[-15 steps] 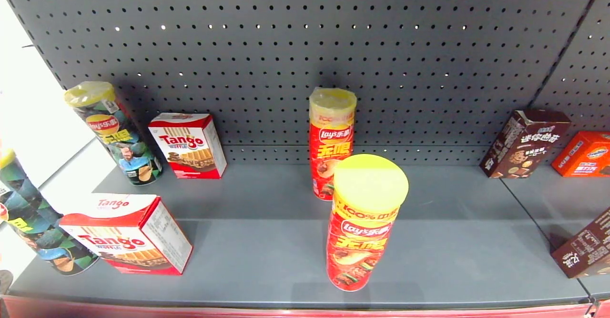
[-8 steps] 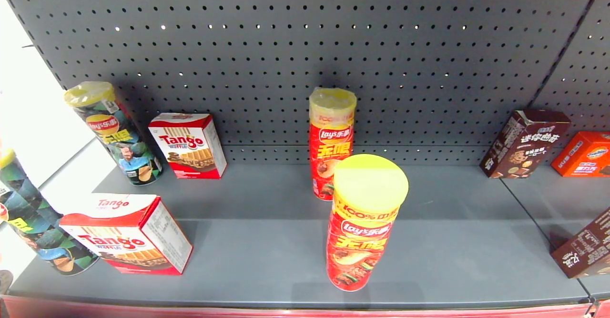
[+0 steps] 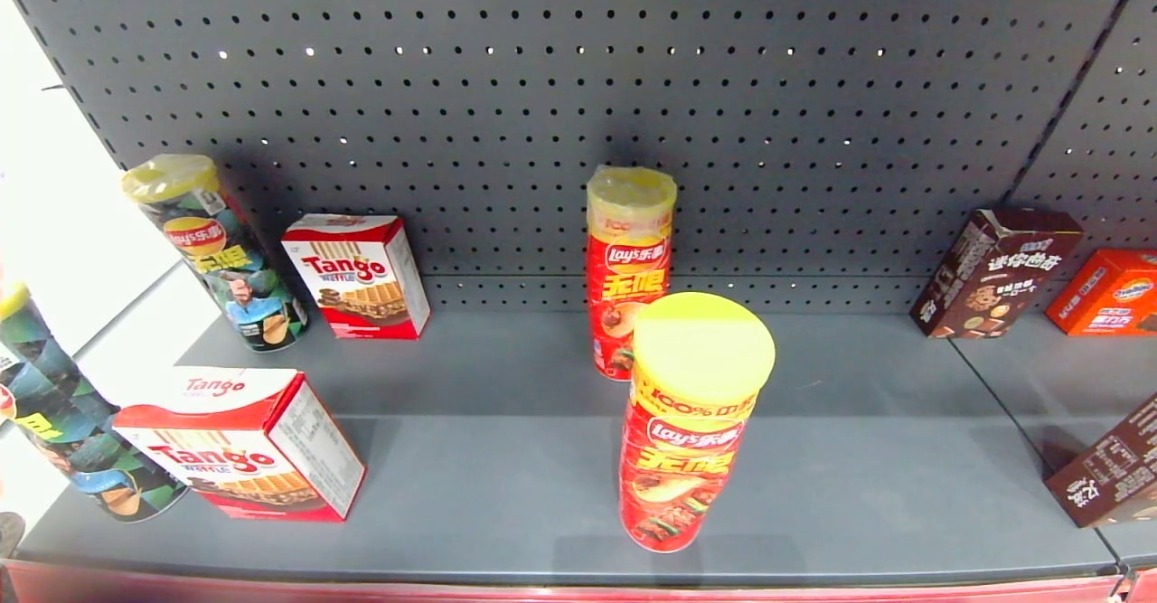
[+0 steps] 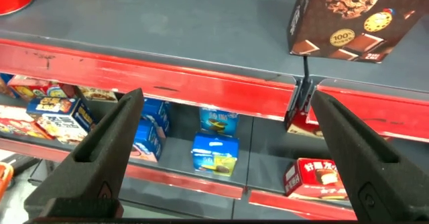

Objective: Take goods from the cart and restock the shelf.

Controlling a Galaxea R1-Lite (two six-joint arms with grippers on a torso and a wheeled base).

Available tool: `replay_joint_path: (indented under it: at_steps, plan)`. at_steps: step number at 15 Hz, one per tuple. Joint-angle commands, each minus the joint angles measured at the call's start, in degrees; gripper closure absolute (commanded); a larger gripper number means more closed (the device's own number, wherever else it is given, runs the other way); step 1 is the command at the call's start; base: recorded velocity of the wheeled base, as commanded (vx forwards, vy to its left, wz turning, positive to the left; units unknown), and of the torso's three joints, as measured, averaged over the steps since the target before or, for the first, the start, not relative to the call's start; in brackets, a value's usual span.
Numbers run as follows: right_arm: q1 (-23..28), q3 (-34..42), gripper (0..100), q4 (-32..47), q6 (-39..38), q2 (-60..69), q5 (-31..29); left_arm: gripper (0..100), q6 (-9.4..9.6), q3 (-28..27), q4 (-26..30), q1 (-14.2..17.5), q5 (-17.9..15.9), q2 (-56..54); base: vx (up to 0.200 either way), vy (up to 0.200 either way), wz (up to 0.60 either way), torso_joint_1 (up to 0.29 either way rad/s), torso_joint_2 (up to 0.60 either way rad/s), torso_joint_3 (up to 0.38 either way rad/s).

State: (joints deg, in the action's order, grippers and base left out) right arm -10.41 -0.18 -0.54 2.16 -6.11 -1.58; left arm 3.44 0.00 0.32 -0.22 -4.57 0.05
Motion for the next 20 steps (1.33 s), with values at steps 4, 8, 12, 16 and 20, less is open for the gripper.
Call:
replay_joint_path:
  at_steps: [4, 8, 12, 16, 20]
  plan:
    - [0.9, -24.6, 0, -3.2, -4.9, -23.3, 1.6, 0, 0.17, 0.0, 0.0, 0.0, -0.2, 0.3, 0.000, 0.000, 0.00, 0.000, 0.00, 0.000]
    - [-6.6, -37.3, 0, -4.0, 0.1, -42.6, 2.4, 0, 0.08, 0.0, -0.1, 0.0, -0.3, 0.3, 0.000, 0.000, 0.00, 0.000, 0.00, 0.000]
    - [-16.6, -39.2, 0, -8.7, 0.6, -53.8, 1.9, 0, -0.45, 0.0, -0.1, 0.0, -0.3, 0.3, 0.000, 0.000, 0.00, 0.000, 0.00, 0.000]
    - [-21.5, -39.9, 0, -10.3, 0.6, -61.2, 2.1, 0, -0.89, 0.0, -0.1, 0.0, -0.3, 0.3, 0.000, 0.000, 0.00, 0.000, 0.00, 0.000]
    - [-25.4, -39.9, 0, -12.2, 0.6, -67.4, 2.4, 0, -0.98, 0.0, -0.1, 0.0, -0.3, 0.3, 0.000, 0.000, 0.00, 0.000, 0.00, 0.000]
